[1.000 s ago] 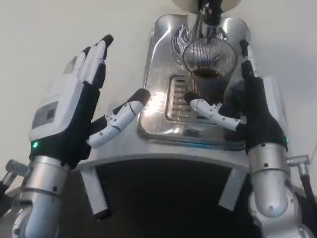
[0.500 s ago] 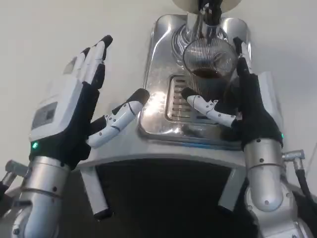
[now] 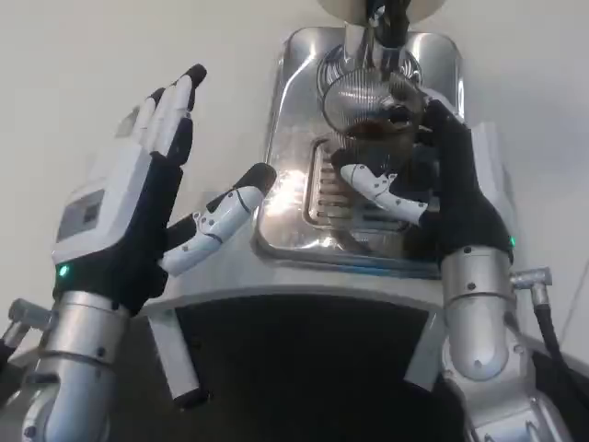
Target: Grasp the cup under the faucet to collect the drink, then remove the cup.
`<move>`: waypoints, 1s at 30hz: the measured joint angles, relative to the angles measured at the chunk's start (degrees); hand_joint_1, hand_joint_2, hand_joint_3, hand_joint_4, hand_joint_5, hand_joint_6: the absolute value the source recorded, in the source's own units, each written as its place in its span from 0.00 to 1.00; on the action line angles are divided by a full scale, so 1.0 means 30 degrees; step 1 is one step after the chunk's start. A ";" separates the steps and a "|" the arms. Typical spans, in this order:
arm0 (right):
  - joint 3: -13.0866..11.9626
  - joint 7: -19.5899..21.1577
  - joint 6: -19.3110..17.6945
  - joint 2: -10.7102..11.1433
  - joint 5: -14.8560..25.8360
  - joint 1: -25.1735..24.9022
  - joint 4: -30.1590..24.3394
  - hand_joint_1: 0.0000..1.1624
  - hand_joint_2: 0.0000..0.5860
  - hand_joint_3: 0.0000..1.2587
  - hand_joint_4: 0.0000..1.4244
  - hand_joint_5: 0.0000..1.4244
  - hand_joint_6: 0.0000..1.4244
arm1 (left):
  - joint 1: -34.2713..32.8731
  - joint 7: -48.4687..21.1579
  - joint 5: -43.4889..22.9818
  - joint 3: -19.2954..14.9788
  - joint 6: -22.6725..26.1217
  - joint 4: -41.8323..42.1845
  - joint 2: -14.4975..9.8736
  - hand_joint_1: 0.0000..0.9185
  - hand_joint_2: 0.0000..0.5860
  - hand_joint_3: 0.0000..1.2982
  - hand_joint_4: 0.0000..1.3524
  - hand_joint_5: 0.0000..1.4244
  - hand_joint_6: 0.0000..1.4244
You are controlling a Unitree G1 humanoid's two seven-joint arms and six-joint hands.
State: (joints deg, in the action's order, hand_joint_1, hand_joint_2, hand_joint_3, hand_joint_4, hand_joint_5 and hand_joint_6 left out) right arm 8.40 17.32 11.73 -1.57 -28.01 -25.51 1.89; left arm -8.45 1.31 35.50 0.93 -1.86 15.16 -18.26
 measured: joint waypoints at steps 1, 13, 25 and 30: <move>0.0000 0.0147 0.0000 -0.0015 -0.0043 -0.0005 0.0026 1.00 0.79 0.48 0.44 0.51 0.68 | 0.0001 0.0000 0.0001 0.0000 0.0004 0.0000 0.0006 0.00 0.35 0.00 0.00 0.00 0.00; 0.0029 0.2085 -0.0558 -0.0164 -0.0489 -0.0382 0.1096 1.00 0.75 0.58 0.54 0.62 0.81 | -0.0025 0.0001 -0.0031 -0.0003 0.0023 -0.0038 0.0008 0.00 0.35 0.00 0.00 0.00 0.00; 0.0033 0.2308 -0.0896 -0.0194 -0.0487 -0.0379 0.1356 1.00 0.73 0.60 0.55 0.63 0.83 | -0.0260 0.0003 -0.0182 -0.0002 0.0020 -0.0413 0.0005 0.00 0.35 0.00 0.00 0.00 0.00; 0.0142 0.2173 -0.0860 -0.0181 -0.0493 -0.0103 0.0957 1.00 0.72 0.60 0.56 0.63 0.83 | -0.0276 0.0003 -0.0330 -0.0002 0.0019 -0.0422 -0.0021 0.00 0.35 0.00 0.00 0.00 0.00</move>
State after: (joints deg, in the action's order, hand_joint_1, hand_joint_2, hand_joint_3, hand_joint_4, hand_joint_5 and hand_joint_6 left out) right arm 8.82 23.84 9.15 -2.12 -29.49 -25.82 4.76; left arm -9.27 1.32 34.51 0.93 -1.80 13.89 -18.32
